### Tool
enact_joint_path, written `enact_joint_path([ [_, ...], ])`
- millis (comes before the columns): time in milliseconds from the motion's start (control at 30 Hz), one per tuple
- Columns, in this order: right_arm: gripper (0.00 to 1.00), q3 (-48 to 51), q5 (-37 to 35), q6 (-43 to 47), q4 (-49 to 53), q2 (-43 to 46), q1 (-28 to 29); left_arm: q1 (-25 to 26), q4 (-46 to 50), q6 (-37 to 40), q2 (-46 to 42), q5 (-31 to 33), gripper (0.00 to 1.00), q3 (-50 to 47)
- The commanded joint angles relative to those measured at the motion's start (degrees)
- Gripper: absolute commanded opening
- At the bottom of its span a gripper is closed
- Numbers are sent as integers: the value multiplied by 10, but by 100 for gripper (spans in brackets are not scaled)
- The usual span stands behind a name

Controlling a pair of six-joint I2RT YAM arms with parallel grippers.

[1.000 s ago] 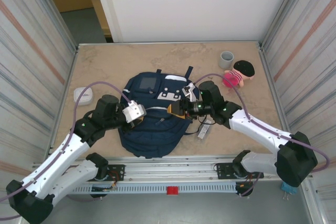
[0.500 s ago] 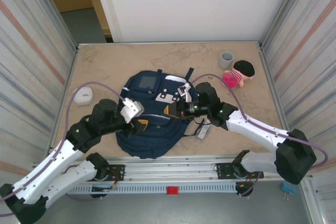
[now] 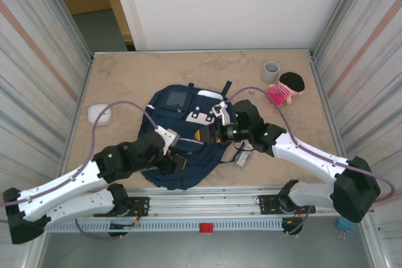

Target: Pack the student bag

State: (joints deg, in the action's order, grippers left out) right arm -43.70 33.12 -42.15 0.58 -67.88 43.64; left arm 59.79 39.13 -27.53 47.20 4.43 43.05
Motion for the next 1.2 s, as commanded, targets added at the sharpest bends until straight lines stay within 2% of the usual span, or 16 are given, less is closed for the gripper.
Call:
enact_joint_path([
  [0,68,13,-36,156,1,41,8,5,-33,-30,8,40,70,-3],
  [133,72,77,-53,296,-99,78,7,-5,-99,-15,1,83,72,-36],
  [200,73,104,-54,380,-135,90,10,-29,-143,-18,-10,65,72,-58],
  [300,74,108,-56,495,-118,80,10,-60,-195,-24,-17,23,72,-83],
  [400,71,94,-48,598,-88,46,17,-71,-202,-16,-12,9,71,-81],
  [567,68,80,-7,677,-114,-20,22,-73,-211,-12,-10,-12,72,-77],
  [700,65,45,13,717,-87,-67,25,-75,-202,-11,-15,-12,71,-74],
  [733,63,39,12,722,-83,-75,27,-76,-202,-10,-19,-14,71,-76],
  [800,52,31,14,726,-82,-84,26,-79,-205,-9,-23,-23,72,-78],
  [867,28,30,21,729,-82,-84,26,-81,-206,-6,-22,-41,71,-79],
  [967,9,26,24,721,-81,-75,26,-80,-202,-6,-11,-72,70,-78],
  [1033,1,27,33,716,-83,-67,26,-80,-206,-6,-1,-96,69,-74],
  [1167,0,27,52,710,-84,-53,27,-80,-235,-1,11,-134,67,-69],
])
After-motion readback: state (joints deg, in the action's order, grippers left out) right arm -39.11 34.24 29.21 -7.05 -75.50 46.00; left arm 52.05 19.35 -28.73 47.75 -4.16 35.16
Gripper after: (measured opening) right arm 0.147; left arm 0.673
